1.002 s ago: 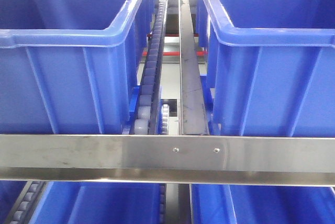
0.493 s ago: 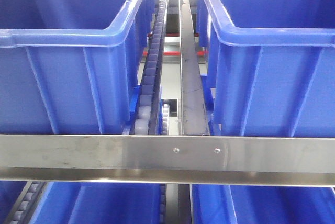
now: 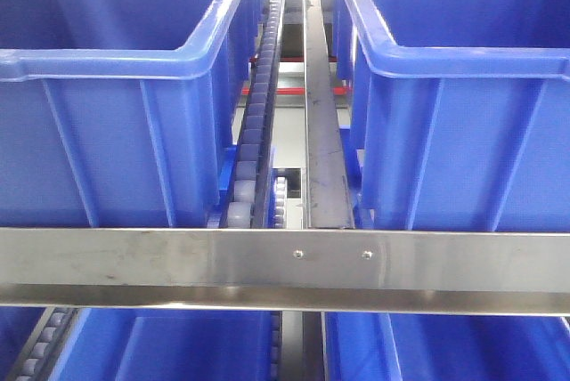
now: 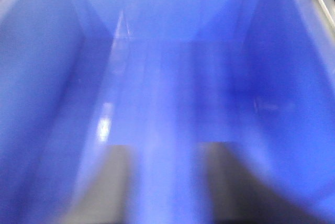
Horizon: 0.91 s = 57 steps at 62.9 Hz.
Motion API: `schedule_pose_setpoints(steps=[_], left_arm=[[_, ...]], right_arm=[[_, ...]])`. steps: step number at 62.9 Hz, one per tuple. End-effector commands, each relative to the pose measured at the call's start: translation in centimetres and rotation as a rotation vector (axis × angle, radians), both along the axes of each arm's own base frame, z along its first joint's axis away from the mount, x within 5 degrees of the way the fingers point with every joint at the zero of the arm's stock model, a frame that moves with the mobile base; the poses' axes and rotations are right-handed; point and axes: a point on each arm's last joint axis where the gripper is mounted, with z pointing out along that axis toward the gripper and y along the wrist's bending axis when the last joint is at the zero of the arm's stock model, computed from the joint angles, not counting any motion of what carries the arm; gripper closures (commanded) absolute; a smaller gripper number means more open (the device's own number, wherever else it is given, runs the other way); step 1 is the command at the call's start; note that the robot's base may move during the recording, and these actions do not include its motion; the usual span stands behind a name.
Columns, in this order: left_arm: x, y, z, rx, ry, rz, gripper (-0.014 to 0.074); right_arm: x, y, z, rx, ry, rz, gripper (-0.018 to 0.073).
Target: Pick and sort blue part to right shelf
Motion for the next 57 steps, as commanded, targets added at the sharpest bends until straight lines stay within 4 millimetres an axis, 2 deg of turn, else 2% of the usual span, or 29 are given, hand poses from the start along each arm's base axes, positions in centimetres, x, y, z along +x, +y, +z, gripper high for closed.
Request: schedule_pose_setpoints(steps=[1, 9, 19, 27, 33, 43, 57], left_arm=[[-0.6, 0.1, 3.0, -0.033, -0.149, 0.01, 0.0471], [-1.3, 0.3, 3.6, -0.022, -0.174, 0.011, 0.0472], [-2.6, 1.8, 4.1, -0.026, -0.206, 0.068, 0.0472], [-4.6, 3.2, 3.8, -0.049, -0.227, 0.126, 0.0471], [-6.8, 3.4, 3.3, -0.069, -0.259, 0.136, 0.0471], [-10.2, 3.6, 1.2, -0.095, -0.338, 0.152, 0.0471], [-13.7, 3.8, -1.9, -0.102, -0.388, 0.159, 0.0471]], right_arm=[[-0.5, -0.3, 2.9, -0.004, -0.146, -0.015, 0.0506], [-1.4, -0.4, 3.3, -0.003, -0.137, -0.017, 0.0504], [-3.0, -1.3, 4.0, -0.006, -0.166, -0.055, 0.0504], [-5.1, -2.0, 4.5, -0.01, -0.212, -0.093, 0.0504], [-6.9, -1.8, 4.4, -0.011, -0.249, -0.091, 0.0504], [-9.9, -1.6, 2.9, -0.015, -0.33, -0.099, 0.0504], [-13.2, -1.4, -0.2, -0.016, -0.359, -0.102, 0.0504]])
